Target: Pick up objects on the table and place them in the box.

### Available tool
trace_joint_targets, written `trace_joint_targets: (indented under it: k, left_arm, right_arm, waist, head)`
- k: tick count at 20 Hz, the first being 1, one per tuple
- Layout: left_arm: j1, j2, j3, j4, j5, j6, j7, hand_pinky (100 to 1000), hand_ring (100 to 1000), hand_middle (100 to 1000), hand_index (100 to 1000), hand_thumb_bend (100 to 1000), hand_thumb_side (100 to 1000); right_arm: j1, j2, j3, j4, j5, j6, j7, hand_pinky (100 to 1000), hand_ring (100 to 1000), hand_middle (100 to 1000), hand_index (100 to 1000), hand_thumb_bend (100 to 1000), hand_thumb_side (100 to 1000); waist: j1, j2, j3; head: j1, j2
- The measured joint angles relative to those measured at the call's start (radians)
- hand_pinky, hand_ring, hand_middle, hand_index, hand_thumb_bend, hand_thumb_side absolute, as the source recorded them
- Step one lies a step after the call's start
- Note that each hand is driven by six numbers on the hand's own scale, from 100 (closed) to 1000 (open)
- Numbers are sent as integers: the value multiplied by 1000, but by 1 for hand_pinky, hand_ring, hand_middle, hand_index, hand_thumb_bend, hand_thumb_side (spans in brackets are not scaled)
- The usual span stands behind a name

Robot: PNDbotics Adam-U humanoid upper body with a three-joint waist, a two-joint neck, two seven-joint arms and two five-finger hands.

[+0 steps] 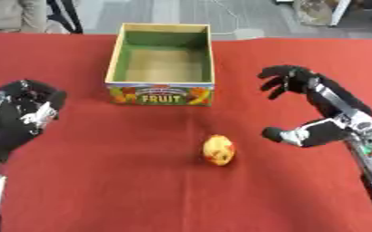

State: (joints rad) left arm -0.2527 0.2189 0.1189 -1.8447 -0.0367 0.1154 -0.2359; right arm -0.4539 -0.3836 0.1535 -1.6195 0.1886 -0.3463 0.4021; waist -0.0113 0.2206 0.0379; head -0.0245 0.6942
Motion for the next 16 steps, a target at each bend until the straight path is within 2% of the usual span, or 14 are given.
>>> trace_joint_targets:
  k: [16]
  left_arm:
    - [0, -1, -4, 0, 0, 1, -5, 465, 514, 515, 578, 449, 369]
  right_arm:
    - [-98, 12, 95, 185, 113, -66, 67, 641, 749, 808, 908, 586, 351]
  waist:
    - [-4, -5, 12]
  head:
    - [-11, 8]
